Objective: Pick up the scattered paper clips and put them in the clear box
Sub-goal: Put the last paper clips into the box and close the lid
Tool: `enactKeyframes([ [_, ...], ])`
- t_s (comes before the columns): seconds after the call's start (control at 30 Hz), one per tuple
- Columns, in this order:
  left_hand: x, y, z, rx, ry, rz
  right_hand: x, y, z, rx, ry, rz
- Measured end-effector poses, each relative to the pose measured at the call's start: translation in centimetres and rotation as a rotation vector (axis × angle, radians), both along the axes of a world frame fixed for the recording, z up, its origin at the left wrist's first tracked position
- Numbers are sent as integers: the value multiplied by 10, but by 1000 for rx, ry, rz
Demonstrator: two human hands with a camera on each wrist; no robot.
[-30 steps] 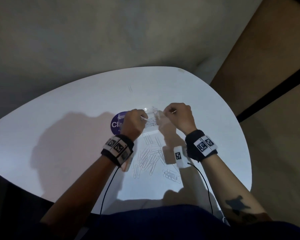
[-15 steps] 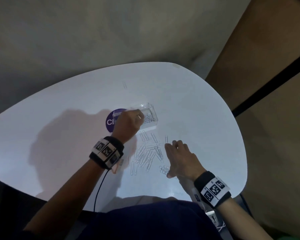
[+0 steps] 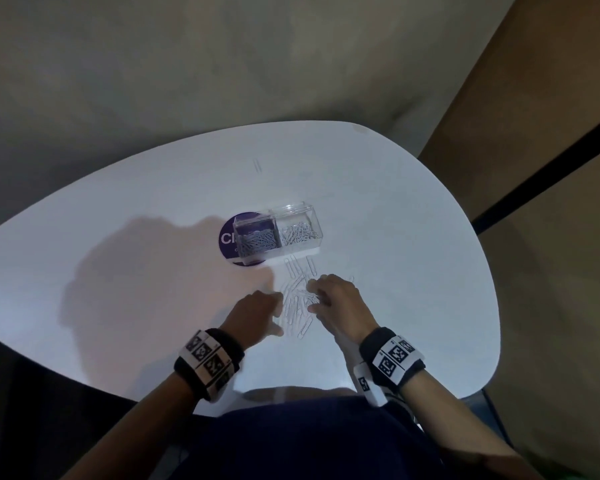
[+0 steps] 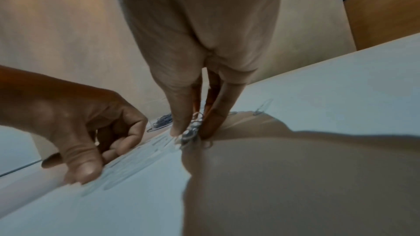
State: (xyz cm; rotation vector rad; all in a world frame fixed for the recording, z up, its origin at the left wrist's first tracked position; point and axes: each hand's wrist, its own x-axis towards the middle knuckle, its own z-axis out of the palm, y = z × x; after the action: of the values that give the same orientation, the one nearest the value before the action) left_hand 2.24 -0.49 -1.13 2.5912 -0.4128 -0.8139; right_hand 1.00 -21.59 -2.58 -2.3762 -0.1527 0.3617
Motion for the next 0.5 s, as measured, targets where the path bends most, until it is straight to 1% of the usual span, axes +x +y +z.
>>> enactKeyframes([
  [0.07, 2, -12, 1, -110, -56, 34, 3, -2, 3, 60, -20, -59],
  [0.13, 7, -19, 4, -177, -122, 58, 4, -8, 7, 89, -56, -163],
  [0.17, 11, -20, 5, -176, -168, 51, 4, -11, 11, 58, -93, -209],
  [0.2, 15, -20, 7, -155, -224, 16, 4, -14, 13, -18, -118, -229],
  [0.23, 19, -19, 6, -119, -280, -47, 4, -15, 14, -120, -106, -211],
  [0.3, 30, -17, 2, -40, -348, -215, 5, -14, 14, -317, -8, -83],
  [0.37, 40, -17, -4, -5, -329, -333, 2, -5, 10, -467, 65, 63],
  [0.43, 45, -17, -7, 12, -309, -399, -2, 7, 4, -535, 68, 146],
  [0.5, 44, -19, -9, -4, -326, -394, -5, 18, 2, -539, -1, 174],
])
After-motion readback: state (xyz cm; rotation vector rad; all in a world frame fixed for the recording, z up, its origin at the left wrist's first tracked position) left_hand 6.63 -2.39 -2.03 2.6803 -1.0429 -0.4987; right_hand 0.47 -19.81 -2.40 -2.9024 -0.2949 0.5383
